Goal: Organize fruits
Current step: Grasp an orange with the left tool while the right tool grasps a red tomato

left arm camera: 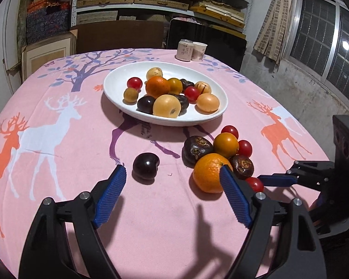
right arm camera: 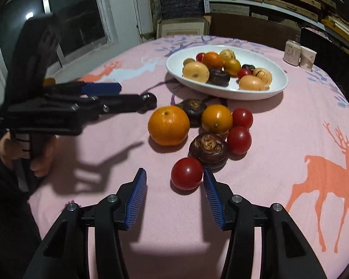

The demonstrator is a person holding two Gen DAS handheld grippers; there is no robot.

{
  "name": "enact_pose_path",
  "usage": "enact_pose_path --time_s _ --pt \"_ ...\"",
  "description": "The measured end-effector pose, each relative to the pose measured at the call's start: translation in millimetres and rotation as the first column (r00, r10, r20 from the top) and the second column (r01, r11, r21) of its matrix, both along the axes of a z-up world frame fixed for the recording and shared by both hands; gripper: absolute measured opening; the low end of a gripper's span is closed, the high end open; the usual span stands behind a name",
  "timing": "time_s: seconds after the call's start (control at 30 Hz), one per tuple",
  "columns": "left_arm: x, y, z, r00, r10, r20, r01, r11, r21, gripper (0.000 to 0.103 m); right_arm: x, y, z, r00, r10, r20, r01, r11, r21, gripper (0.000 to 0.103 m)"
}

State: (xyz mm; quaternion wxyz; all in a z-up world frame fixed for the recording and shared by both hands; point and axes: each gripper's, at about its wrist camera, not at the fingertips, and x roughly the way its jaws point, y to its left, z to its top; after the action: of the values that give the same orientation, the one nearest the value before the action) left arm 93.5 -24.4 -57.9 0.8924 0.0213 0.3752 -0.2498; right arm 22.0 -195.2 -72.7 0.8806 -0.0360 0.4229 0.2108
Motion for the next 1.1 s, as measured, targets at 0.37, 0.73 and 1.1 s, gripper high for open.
enact_pose_path --time_s 0.37,0.73,1.1 --pt "-15 -42 0 0.993 -0.101 0.054 0.093 0.988 0.127 0.073 5 -32 0 0.995 -0.104 -0.010 0.104 0.984 0.146 0.028" --pt "5 -72 -25 0.986 -0.131 -0.101 0.147 0.975 0.169 0.047 6 -80 4 0.975 -0.222 -0.013 0.217 0.939 0.267 0.028" --pt "2 -64 -17 0.991 -0.121 -0.059 0.128 0.984 0.121 0.045 6 -77 5 0.978 -0.207 0.001 0.200 0.943 0.266 0.028"
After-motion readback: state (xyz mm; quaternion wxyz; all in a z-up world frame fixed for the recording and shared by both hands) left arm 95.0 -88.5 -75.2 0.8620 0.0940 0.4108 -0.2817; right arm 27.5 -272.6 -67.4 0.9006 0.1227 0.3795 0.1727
